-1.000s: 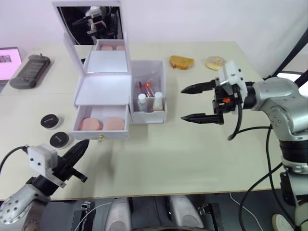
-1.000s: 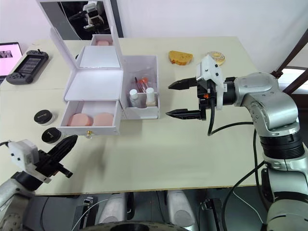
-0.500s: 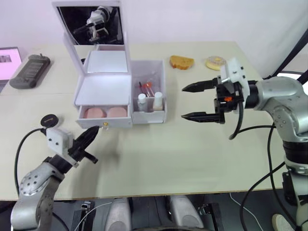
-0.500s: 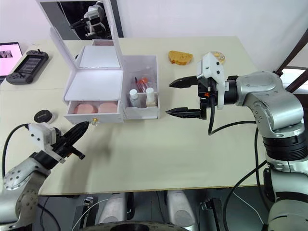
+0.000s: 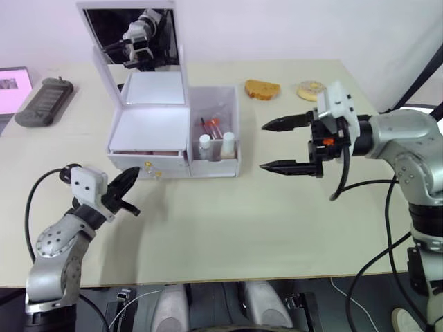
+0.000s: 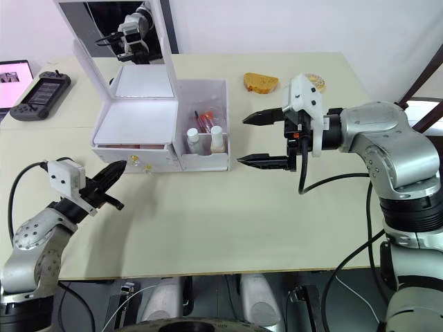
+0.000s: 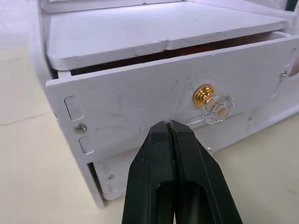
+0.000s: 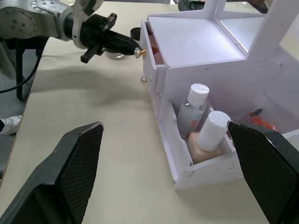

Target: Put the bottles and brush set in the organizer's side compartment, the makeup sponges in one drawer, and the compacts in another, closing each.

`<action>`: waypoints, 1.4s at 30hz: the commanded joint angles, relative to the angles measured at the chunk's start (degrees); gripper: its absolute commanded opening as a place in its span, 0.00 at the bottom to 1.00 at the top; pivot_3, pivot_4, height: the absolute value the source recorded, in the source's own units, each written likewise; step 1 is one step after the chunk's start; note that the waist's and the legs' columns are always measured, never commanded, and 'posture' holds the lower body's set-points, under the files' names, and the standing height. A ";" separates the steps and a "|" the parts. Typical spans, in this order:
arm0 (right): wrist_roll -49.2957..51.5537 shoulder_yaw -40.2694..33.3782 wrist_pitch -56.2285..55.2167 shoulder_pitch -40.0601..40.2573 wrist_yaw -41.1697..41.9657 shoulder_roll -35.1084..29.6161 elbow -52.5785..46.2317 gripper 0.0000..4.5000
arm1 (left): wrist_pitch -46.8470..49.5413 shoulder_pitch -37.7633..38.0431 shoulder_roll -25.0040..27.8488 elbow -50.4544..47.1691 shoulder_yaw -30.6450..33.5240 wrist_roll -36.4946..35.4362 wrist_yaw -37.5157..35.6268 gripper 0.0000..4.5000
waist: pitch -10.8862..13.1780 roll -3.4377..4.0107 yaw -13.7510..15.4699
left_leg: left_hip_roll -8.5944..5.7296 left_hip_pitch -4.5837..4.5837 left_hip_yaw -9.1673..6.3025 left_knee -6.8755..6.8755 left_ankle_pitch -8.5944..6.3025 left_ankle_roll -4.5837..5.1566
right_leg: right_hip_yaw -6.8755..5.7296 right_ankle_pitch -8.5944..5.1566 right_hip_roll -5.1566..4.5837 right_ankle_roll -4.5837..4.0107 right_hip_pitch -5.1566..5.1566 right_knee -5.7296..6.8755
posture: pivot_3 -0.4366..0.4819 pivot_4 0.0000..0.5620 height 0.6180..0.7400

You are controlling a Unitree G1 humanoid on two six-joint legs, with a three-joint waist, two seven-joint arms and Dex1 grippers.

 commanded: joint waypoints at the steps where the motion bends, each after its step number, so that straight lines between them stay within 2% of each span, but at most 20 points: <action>1: 1.02 -2.58 0.15 -0.78 -0.43 -1.16 -1.71 1.00 | -1.43 -2.01 0.50 -0.24 -0.62 -0.16 0.10 0.01 | 0.00 0.00 0.02 | 0.00 0.00 0.01 0.00 0.00 0.00 | 0.00 0.00 -0.01 0.00 0.00 0.00 | 0.48 0.27 1.00; 10: 1.03 -2.94 0.50 -0.71 -0.68 -1.60 -2.17 1.00 | -1.43 -5.46 1.03 3.08 -4.84 0.74 -1.60 0.01 | 0.00 0.00 1.19 | -0.01 0.00 0.00 0.01 0.00 0.00 | -0.01 0.01 0.00 0.00 0.01 0.00 | 0.48 0.27 1.00; 18: 1.60 -3.41 0.92 0.01 -0.96 -1.96 -2.55 1.00 | -1.26 -4.69 1.51 3.88 -3.23 0.03 -1.48 0.01 | 0.00 0.00 1.26 | 0.00 0.00 -0.01 -0.02 0.00 0.00 | -0.01 0.00 0.00 0.01 0.00 -0.01 | 0.48 0.27 1.00; 23: 2.54 -3.61 2.52 -0.30 -1.19 -2.00 -1.00 1.00 | -0.96 1.74 3.02 0.04 -0.28 -3.22 -4.36 0.01 | 0.01 0.01 0.91 | 0.00 0.00 0.00 -0.07 0.00 0.00 | 0.00 0.00 -0.01 0.00 -0.02 -0.04 | 0.48 0.27 1.00; 29: 4.30 -2.80 5.85 -1.24 -0.25 -1.27 2.71 1.00 | -1.70 16.53 2.90 -7.82 5.28 -7.83 -7.67 0.01 | 0.01 0.01 0.94 | 0.02 0.00 0.02 -0.07 0.00 0.00 | -0.01 -0.01 -0.03 -0.04 -0.03 -0.10 | 0.48 0.27 1.00; 32: 2.99 -3.37 4.37 1.03 -0.06 -1.20 6.66 1.00 | -3.12 22.01 2.28 -8.59 11.22 -10.40 -8.18 0.19 | 0.01 0.01 0.88 | 0.02 0.00 0.05 -0.06 0.00 0.00 | 0.00 -0.01 -0.08 -0.07 -0.03 -0.17 | 0.48 0.27 1.00; 39: 1.87 -10.04 -1.45 11.16 -1.28 -0.17 17.39 1.00 | -5.22 27.83 3.55 -2.21 25.52 -15.27 -10.67 0.99 | 0.01 -0.01 1.14 | 0.00 -0.05 0.15 -0.13 -0.02 0.00 | 0.00 -0.01 -0.14 -0.09 -0.03 -0.44 | 0.48 0.27 1.00; 42: -0.18 -14.15 -6.96 17.84 -0.86 -1.28 24.04 1.00 | -7.27 28.97 5.05 6.63 31.58 -15.64 -12.85 0.99 | 0.00 -0.01 1.13 | 0.01 -0.07 0.24 -0.12 -0.05 0.04 | 0.04 -0.01 -0.14 -0.09 -0.06 -0.47 | 0.48 0.27 1.00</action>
